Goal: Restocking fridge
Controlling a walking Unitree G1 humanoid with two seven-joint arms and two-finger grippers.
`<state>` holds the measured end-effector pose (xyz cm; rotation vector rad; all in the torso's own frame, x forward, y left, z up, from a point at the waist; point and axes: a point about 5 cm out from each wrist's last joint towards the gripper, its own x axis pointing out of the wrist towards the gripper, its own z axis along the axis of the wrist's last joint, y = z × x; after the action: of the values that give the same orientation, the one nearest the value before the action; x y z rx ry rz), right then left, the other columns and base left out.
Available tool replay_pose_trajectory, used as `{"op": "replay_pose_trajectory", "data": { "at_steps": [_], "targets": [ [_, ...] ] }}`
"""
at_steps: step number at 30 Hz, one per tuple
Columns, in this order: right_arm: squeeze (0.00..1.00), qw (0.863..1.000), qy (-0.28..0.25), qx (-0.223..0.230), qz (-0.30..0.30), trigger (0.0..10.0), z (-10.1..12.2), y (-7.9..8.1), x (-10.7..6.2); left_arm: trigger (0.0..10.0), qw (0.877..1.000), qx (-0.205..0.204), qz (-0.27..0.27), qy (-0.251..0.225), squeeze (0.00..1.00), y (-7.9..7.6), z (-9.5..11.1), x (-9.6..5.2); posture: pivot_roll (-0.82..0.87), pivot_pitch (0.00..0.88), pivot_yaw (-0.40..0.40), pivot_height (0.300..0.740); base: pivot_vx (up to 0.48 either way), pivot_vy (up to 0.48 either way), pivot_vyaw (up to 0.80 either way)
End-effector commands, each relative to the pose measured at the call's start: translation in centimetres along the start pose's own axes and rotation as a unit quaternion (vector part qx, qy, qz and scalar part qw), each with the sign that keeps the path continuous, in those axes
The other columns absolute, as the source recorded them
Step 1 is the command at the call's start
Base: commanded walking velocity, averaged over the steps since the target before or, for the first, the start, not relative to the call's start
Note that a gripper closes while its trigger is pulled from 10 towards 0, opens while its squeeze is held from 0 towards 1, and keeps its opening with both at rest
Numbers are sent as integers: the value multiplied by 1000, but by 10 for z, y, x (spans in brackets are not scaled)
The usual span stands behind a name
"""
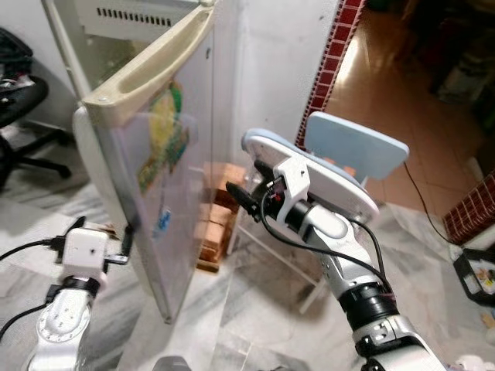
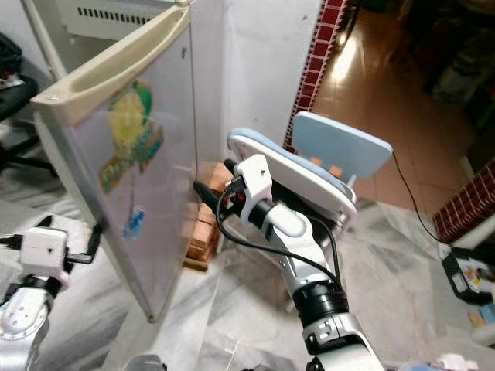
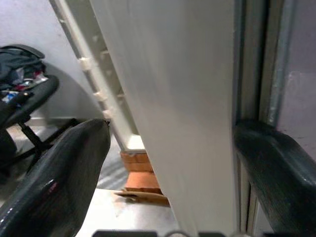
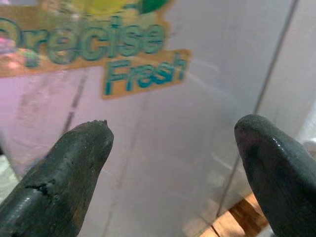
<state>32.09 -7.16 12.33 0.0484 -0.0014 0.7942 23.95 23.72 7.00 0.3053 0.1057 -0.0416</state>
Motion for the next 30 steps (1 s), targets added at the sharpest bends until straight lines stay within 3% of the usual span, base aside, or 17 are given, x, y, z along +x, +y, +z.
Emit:
{"op": "replay_pose_trajectory", "data": {
  "at_steps": [1, 4, 5, 9, 12, 13, 15, 19, 25, 30],
  "targets": [
    [0, 1000, 0, -8, -11, 10000, 1, -6, -2, 10000, 1000, 6, 12, 18, 0, 8, -2, 8, 116, 0, -76, 740, 0, 0, 0],
    [0, 1000, 0, -10, -12, 10000, 0, -7, -3, 10000, 995, 16, 91, 33, 0, 37, -8, 7, 115, 0, -77, 740, 0, 0, 0],
    [0, 1000, 1, -11, -13, 10000, 0, -8, -4, 10000, 990, 26, 133, 38, 0, 53, -10, 2, 115, 0, -77, 740, 0, 0, 0],
    [0, 1000, 4, -13, -14, 10000, -2, -8, -5, 10000, 974, 47, 215, 56, 0, 87, -19, -16, 117, 0, -80, 740, 0, 0, 0],
    [0, 1000, 7, -15, -12, 10000, -4, -8, -6, 10000, 962, 55, 260, 68, 0, 102, -25, -31, 126, 0, -84, 740, 0, 0, 0],
    [0, 1000, 8, -18, -10, 10000, -5, -8, -6, 10000, 954, 52, 288, 70, 0, 110, -28, -42, 129, 0, -83, 740, 0, 0, 0],
    [0, 1000, 8, -18, -10, 10000, -5, -8, -6, 10000, 952, 51, 295, 68, 0, 111, -28, -46, 130, 0, -84, 740, 0, 0, 0],
    [0, 999, 6, -19, -32, 10000, -6, -13, -8, 10000, 958, 44, 280, 33, 0, 90, -18, -53, 135, 0, -83, 740, 0, 0, 0],
    [0, 987, 23, 2, -161, 10000, -17, -31, -27, 10000, 977, 4, 211, -18, 0, 36, 9, -45, 140, 22, -78, 740, 0, 0, 0],
    [0, 977, 27, -11, -213, 10000, -23, -36, -43, 10000, 985, -13, 166, -45, 0, 10, 28, -40, 130, 25, -67, 740, 0, 0, 0]
  ]
}}
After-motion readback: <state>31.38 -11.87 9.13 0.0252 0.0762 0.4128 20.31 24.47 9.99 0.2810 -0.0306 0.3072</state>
